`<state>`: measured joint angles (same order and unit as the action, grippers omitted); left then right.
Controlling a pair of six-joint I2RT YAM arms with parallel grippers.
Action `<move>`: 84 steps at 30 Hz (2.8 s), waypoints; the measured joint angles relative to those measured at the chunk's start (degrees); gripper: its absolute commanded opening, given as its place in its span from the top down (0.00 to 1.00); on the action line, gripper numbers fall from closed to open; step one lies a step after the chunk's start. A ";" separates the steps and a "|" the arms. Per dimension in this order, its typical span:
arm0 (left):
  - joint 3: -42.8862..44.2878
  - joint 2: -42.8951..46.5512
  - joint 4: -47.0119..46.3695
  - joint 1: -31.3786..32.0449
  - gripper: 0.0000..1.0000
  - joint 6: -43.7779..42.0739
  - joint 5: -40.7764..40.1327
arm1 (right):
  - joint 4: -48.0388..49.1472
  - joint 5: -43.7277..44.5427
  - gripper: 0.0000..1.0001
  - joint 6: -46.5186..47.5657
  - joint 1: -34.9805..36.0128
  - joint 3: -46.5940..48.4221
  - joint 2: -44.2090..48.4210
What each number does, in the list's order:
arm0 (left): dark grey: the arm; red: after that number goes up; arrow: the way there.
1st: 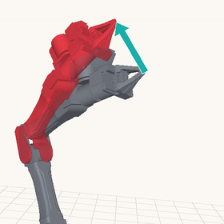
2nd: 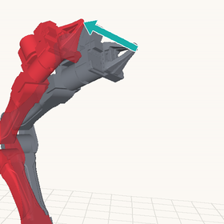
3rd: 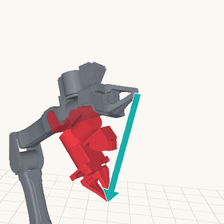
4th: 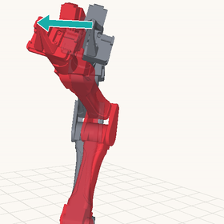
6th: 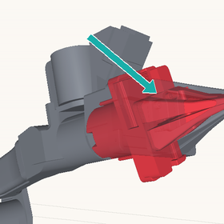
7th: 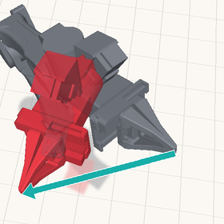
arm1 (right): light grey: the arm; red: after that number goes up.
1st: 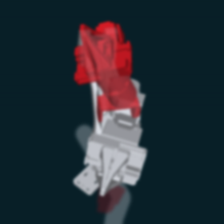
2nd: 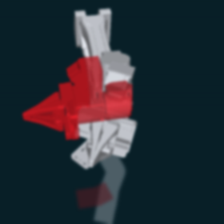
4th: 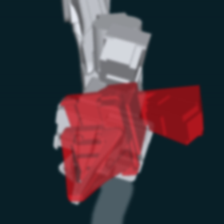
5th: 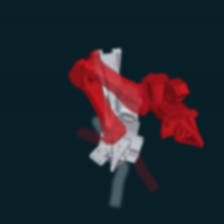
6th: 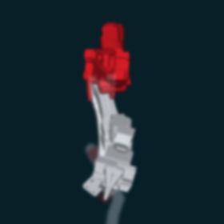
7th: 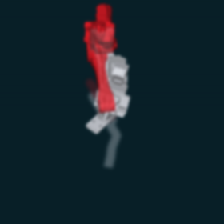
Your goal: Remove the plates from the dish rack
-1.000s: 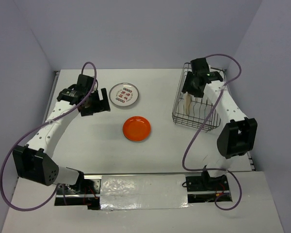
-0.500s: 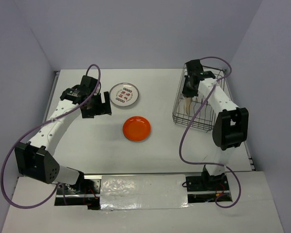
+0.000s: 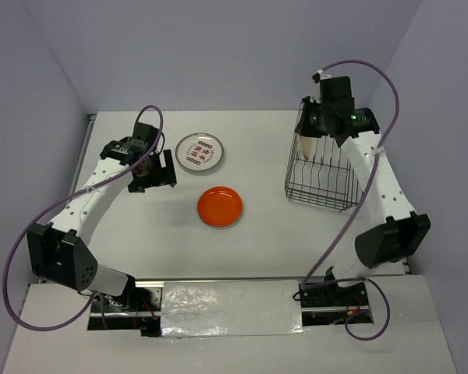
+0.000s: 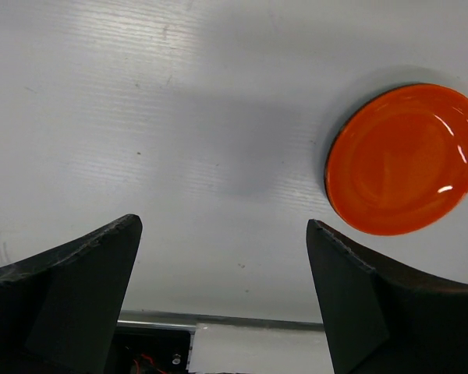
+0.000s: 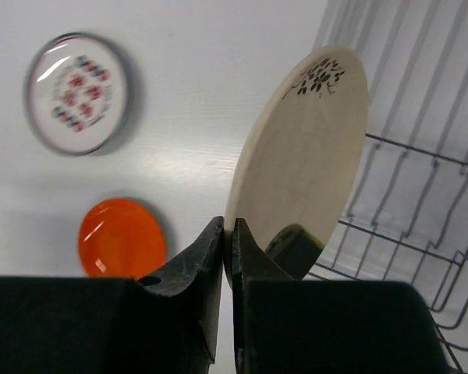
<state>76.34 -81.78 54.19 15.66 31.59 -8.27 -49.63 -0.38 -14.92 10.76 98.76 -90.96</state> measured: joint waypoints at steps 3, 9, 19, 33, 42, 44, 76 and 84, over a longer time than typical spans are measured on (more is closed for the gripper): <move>0.07 -0.57 1.40 -0.07 0.00 3.06 -4.20 | -0.55 -4.83 0.93 4.74 4.39 1.86 3.61; 1.68 0.17 5.33 -5.53 0.00 11.39 -9.97 | 0.04 0.35 1.00 15.63 31.82 -3.08 2.58; -8.07 6.99 3.37 -27.36 0.01 12.87 -6.80 | -1.92 11.74 0.94 16.55 47.52 -3.80 -16.28; -14.60 8.28 -1.27 -27.98 0.00 5.75 -0.46 | -2.16 14.45 0.00 11.93 50.56 2.62 -23.39; -14.49 6.08 -3.48 -25.11 0.00 0.92 4.00 | 0.24 11.28 0.00 4.02 46.05 1.88 -13.77; -12.96 5.42 -3.08 -20.61 0.01 0.00 3.30 | 1.66 9.94 0.00 1.57 42.21 -3.41 -7.41; -6.95 6.97 -0.74 -12.94 0.00 -1.81 0.66 | 21.31 2.84 0.29 -23.93 32.68 -30.75 -11.45; -7.06 6.99 -0.61 -12.94 0.00 -1.81 1.11 | 23.32 -0.96 0.27 -22.93 32.41 -28.89 -11.89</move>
<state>69.28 -74.78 53.58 2.72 29.78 -7.16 -26.30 -1.34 -37.85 43.18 69.87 -102.85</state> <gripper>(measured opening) 0.995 0.710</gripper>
